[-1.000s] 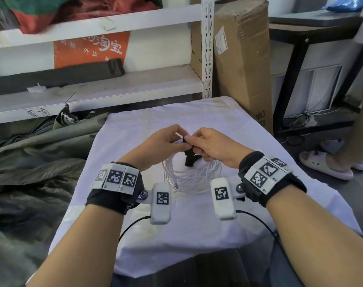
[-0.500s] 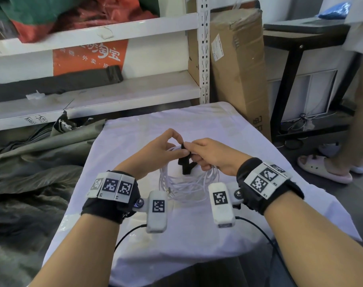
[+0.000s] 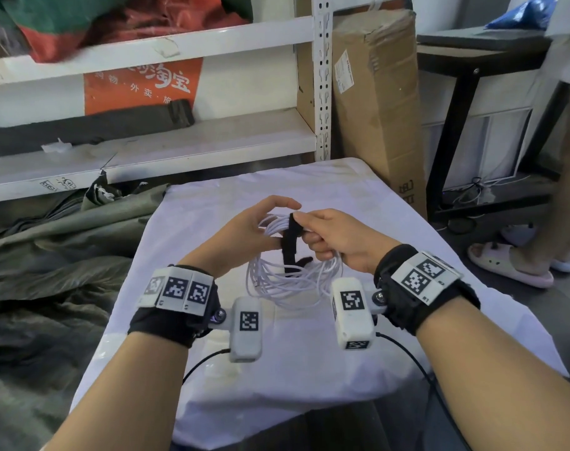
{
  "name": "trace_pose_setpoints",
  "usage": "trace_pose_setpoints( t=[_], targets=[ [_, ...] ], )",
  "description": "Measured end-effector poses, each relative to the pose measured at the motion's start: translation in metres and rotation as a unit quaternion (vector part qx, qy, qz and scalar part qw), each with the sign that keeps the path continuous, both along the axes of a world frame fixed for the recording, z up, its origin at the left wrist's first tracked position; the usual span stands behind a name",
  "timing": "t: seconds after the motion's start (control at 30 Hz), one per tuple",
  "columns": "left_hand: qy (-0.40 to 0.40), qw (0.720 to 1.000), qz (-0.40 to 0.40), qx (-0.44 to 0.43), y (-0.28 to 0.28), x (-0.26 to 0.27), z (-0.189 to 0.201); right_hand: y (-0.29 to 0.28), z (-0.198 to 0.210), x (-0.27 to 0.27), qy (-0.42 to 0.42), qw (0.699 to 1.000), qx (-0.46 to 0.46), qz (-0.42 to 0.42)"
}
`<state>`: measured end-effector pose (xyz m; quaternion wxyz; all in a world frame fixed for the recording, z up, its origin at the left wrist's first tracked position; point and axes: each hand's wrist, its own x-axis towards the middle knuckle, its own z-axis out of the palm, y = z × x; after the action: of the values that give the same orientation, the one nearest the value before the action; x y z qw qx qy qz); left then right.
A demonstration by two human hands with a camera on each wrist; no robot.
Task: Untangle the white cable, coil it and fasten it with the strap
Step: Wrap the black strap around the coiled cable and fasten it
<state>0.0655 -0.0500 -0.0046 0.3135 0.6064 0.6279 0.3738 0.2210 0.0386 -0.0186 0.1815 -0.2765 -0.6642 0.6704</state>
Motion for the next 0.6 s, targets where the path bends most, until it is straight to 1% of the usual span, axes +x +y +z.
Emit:
trace_pose_setpoints(
  t=[0.1,0.17,0.3,0.37,0.47,0.53,0.6],
  targets=[
    [0.037,0.999,0.016,0.033,0.001,0.000,-0.001,0.000,-0.001,0.001,-0.008,1.000,0.013,-0.006],
    [0.057,0.998,0.014,0.033,0.002,-0.002,-0.003,0.000,-0.001,0.002,-0.011,1.000,0.023,-0.011],
    [0.058,0.998,-0.005,0.026,0.002,-0.003,-0.005,-0.001,0.000,0.001,-0.033,0.998,0.054,-0.020],
    [0.038,0.999,0.010,0.036,0.001,-0.003,-0.001,-0.002,-0.001,0.001,-0.037,0.997,0.061,-0.025],
    [-0.018,0.996,0.045,0.075,0.001,-0.003,0.004,-0.001,-0.003,0.000,-0.034,0.997,0.060,-0.034],
    [-0.064,0.993,0.048,0.091,0.001,-0.003,0.008,0.000,-0.004,0.000,-0.036,0.997,0.062,-0.039],
    [-0.098,0.991,0.043,0.083,0.000,-0.003,0.009,0.000,-0.004,-0.001,-0.040,0.996,0.070,-0.045]
  ],
)
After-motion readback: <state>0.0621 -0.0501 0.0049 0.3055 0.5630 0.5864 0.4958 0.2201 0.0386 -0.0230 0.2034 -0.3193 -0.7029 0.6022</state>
